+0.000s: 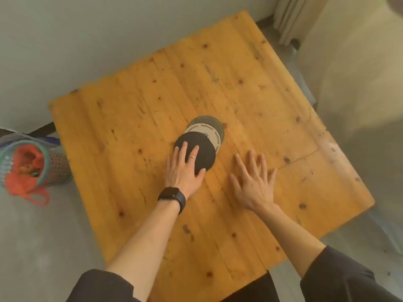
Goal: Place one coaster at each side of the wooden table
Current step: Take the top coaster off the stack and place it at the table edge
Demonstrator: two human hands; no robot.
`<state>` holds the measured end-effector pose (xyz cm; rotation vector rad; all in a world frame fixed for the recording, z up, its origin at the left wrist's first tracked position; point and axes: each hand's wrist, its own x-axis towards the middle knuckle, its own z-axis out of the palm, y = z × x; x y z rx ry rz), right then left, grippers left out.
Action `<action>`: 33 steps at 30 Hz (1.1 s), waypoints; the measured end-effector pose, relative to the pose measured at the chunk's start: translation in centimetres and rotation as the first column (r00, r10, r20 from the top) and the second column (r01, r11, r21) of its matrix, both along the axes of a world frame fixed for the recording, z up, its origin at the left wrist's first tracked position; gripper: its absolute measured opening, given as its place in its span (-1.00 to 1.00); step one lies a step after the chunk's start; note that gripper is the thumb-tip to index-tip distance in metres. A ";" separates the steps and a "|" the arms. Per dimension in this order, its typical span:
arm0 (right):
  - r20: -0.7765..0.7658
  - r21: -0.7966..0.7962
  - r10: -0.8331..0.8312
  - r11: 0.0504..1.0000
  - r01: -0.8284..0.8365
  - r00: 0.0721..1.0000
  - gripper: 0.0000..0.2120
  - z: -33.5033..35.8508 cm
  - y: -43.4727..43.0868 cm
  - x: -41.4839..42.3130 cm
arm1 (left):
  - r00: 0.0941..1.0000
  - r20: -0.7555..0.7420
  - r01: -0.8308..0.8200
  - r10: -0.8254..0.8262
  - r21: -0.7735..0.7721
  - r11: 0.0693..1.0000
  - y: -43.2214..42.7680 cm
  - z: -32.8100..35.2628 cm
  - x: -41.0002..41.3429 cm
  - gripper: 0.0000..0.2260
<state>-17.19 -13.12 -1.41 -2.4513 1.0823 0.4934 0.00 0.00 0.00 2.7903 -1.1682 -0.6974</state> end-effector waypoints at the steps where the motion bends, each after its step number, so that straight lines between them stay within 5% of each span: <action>1: -0.021 -0.016 0.012 1.000 -0.012 1.000 -0.38 -0.4 0.0 0.0 | 1.000 0.031 0.003 -0.003 -0.021 1.000 -0.1 -0.5 0.1 -0.37; 9: -0.025 -0.110 0.026 0.993 -0.029 0.999 -0.39 -2.7 0.1 0.0 | 0.974 0.224 0.087 -0.042 -0.192 0.978 1.4 -4.1 0.1 -0.61; 15: -0.055 -0.023 0.040 0.999 -0.041 0.998 -0.39 -2.0 -0.3 -0.2 | 0.959 -0.086 -0.279 0.271 -0.461 0.842 -0.4 0.0 -0.4 -0.75; 19: -0.073 0.037 0.057 0.998 -0.054 0.996 -0.38 -0.9 -0.5 -0.1 | 0.778 -0.370 -0.627 0.507 -0.484 0.610 -0.9 4.8 -2.2 -0.69; 22: 0.029 0.172 -0.057 0.984 0.052 0.998 -0.44 1.7 -1.2 0.5 | 0.417 -0.756 -0.902 0.504 -0.279 0.329 -0.4 5.8 -3.3 -0.67; 24: 0.120 0.397 -0.313 0.885 0.244 0.942 -0.49 3.7 -1.9 0.6 | 0.121 -0.917 -0.974 0.381 -0.036 0.223 0.2 6.1 -4.1 -0.70; 25: 0.121 0.568 -0.482 0.751 0.338 0.868 -0.48 4.8 -2.1 0.6 | 0.052 -0.937 -0.972 0.346 0.032 0.235 0.3 6.3 -4.7 -0.70; 27: -0.026 0.837 -0.713 0.369 0.405 0.701 -0.46 6.6 -1.9 0.1 | 0.038 -0.939 -0.955 0.343 0.067 0.289 0.6 6.6 -5.8 -0.68; 29: -0.152 0.902 -0.766 0.150 0.404 0.624 -0.52 7.4 -1.4 -0.9 | 0.032 -0.935 -0.938 0.353 0.093 0.333 1.0 6.0 -6.8 -0.64; 33: -0.130 0.874 -0.745 0.225 0.430 0.654 -0.63 7.1 0.5 -3.6 | 0.064 -0.914 -0.843 0.402 0.166 0.511 1.7 4.4 -8.0 -0.63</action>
